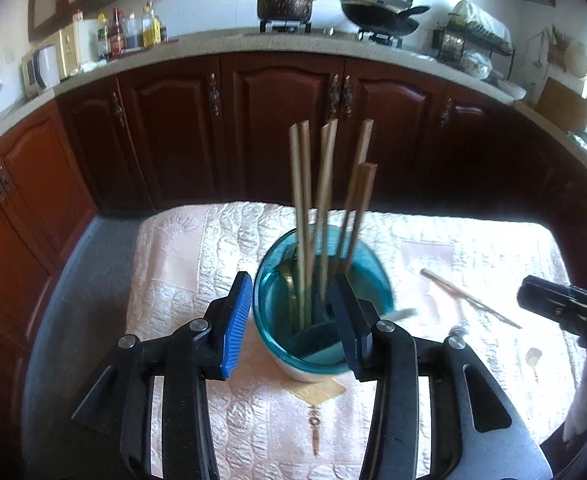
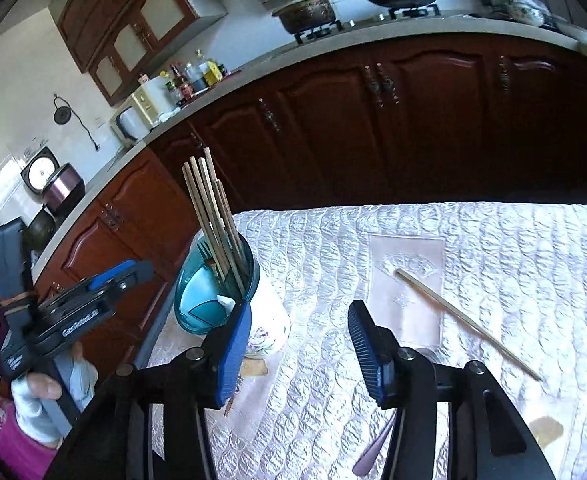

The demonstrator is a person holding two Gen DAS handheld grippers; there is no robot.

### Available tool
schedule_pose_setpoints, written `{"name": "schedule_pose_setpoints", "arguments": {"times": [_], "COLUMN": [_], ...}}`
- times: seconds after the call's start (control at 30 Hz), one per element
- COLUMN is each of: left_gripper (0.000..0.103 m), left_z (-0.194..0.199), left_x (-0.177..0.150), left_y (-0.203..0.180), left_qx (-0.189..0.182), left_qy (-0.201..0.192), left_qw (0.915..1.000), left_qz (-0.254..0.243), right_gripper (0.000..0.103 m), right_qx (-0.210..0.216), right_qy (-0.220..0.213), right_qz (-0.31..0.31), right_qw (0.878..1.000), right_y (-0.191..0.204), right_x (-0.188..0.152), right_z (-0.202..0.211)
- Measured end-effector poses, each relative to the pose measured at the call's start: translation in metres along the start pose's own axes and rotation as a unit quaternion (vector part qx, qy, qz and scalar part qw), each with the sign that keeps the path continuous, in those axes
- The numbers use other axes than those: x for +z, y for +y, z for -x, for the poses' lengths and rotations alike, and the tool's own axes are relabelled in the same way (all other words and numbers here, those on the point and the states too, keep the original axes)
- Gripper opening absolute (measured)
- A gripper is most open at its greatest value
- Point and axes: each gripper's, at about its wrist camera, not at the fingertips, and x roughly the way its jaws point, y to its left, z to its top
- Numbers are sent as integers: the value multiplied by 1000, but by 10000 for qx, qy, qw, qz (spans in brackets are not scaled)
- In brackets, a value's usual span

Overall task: Organize utensils
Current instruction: 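Move both open tools back toward the metal spoon and last chopstick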

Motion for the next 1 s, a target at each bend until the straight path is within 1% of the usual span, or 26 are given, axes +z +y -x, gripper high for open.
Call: {"name": "schedule_pose_setpoints", "arguments": {"times": [0.1, 0.23, 0.3, 0.43, 0.53, 0.57, 0.63, 0.7, 0.83, 0.97, 1.0], "left_gripper": [41, 41, 41, 41, 41, 41, 41, 41, 41, 41, 41], "left_z": [19, 42, 53, 68, 75, 78, 81, 83, 82, 76, 75], "left_x": [-8, -20, -25, -32, -38, -40, -44, -45, -48, -48, -47], "left_y": [-11, -28, -37, -52, -61, -64, -68, -72, -74, -76, -77], "left_qx": [-78, -176, -284, -436, -495, -513, -526, -542, -617, -657, -669], "left_qy": [-176, -400, -491, -589, -648, -658, -684, -698, -674, -571, -562], "left_qw": [9998, 9990, 9983, 9971, 9964, 9962, 9958, 9955, 9953, 9957, 9957], "left_qz": [-31, -104, -123, -193, -246, -267, -307, -331, -320, -323, -303], "right_gripper": [58, 59, 60, 70, 70, 70, 70, 70, 71, 71, 71], "right_qx": [-103, -356, -464, -715, -757, -872, -1071, -1117, -1079, -885, -893], "right_qy": [-122, -351, -449, -700, -954, -997, -959, -904, -808, -727, -720], "right_qz": [-23, 74, 154, 234, 344, 462, 651, 719, 564, 284, 264], "right_qw": [9999, 9987, 9978, 9947, 9920, 9901, 9875, 9870, 9893, 9930, 9930], "right_y": [3, 8, 12, 18, 22, 24, 28, 29, 24, 13, 11], "right_x": [-7, -14, -19, -29, -35, -37, -40, -42, -42, -43, -44], "right_z": [18, 42, 54, 76, 87, 90, 90, 89, 87, 83, 82]}}
